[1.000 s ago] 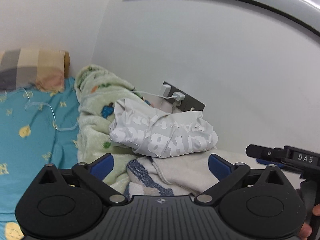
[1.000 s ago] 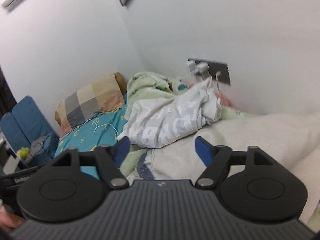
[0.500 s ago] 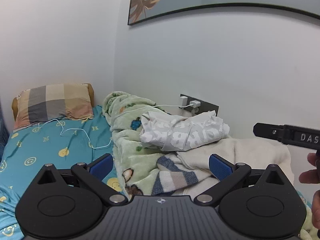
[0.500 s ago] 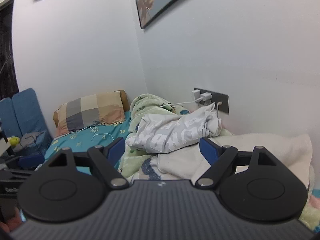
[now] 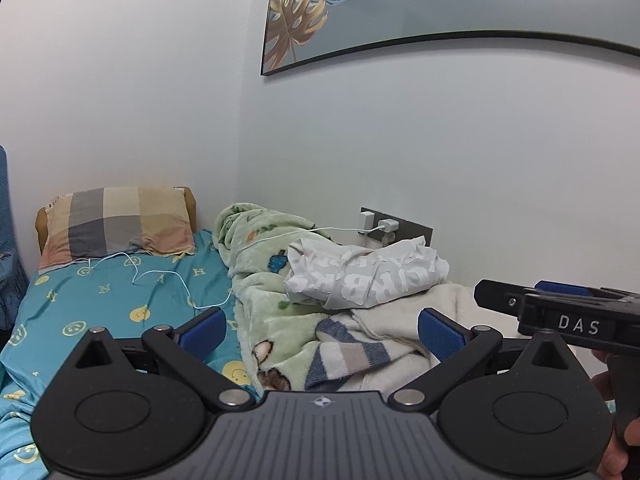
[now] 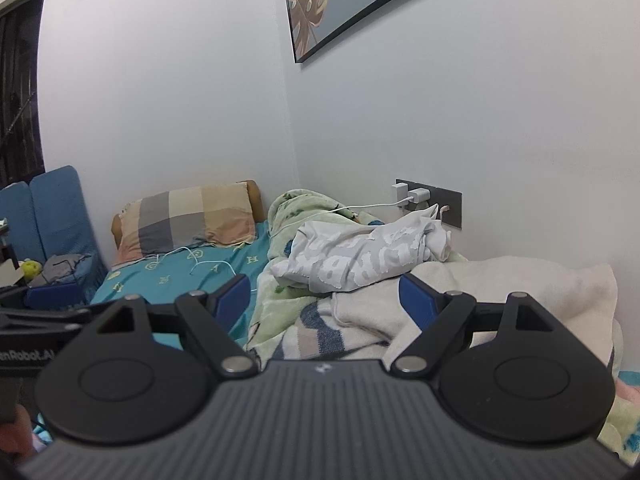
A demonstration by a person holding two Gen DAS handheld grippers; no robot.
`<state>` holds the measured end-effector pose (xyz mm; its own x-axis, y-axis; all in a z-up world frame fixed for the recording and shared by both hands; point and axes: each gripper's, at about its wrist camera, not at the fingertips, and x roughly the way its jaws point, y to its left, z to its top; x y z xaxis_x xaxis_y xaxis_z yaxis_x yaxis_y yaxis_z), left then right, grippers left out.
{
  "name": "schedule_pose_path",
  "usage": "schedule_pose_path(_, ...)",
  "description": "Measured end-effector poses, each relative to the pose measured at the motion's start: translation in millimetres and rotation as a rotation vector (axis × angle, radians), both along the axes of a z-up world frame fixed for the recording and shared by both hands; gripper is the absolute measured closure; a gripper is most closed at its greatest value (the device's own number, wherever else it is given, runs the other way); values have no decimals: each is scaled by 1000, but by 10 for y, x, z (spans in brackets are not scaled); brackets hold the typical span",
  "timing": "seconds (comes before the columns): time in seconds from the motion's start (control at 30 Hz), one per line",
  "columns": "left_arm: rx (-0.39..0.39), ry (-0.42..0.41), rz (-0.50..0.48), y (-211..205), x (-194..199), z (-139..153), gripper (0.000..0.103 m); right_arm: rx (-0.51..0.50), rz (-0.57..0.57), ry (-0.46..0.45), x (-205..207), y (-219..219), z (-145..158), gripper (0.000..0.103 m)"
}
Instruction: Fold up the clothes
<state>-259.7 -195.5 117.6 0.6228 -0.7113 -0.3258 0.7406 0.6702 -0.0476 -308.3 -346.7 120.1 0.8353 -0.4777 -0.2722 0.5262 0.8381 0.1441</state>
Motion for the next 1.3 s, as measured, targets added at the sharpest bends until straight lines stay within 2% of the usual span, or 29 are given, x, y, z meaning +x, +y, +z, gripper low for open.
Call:
schedule_pose_path(0.73,27,-20,63,49,-31,5,0,5,-18,-1,-46,24,32,20)
schedule_pose_path(1.3,41,-13,45,26,-57,-28,0,3,-26,12,-62,49,28,20)
